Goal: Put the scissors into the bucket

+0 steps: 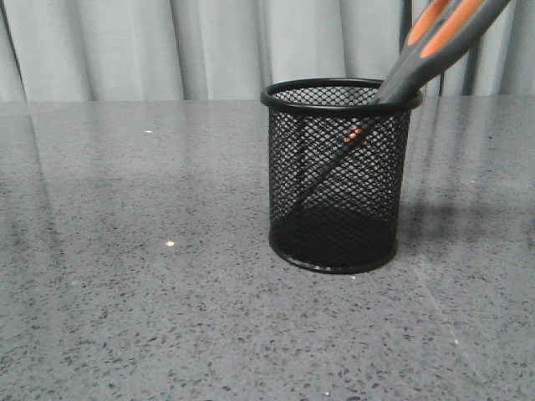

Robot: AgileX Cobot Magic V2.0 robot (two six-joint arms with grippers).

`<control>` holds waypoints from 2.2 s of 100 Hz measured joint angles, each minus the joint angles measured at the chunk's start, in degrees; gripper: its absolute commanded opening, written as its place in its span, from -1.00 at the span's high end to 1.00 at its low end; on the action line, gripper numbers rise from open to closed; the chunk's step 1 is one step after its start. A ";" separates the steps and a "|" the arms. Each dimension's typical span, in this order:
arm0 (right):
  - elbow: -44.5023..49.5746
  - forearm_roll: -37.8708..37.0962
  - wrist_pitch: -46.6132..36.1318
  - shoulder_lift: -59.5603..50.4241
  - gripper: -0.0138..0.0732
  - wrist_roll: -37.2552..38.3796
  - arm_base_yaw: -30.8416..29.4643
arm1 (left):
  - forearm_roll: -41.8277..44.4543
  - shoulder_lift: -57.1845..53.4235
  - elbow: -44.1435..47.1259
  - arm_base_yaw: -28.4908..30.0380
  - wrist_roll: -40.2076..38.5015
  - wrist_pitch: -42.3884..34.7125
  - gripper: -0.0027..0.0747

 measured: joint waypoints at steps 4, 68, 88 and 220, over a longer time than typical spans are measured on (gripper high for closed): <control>2.31 -0.11 -1.35 -1.53 0.80 0.00 0.00 | -0.09 -2.48 4.69 0.00 0.41 -3.65 0.98; 30.07 -0.54 -13.00 -22.18 0.80 0.21 0.00 | -5.23 -45.64 60.29 0.00 1.16 -34.54 0.98; 31.74 -0.66 -11.99 -23.10 0.81 0.21 0.00 | -6.19 -50.22 63.88 0.00 1.16 -34.75 0.98; 31.74 -0.66 -11.68 -23.15 0.81 0.21 0.00 | 19.19 -58.07 78.12 16.96 -34.57 -41.45 0.98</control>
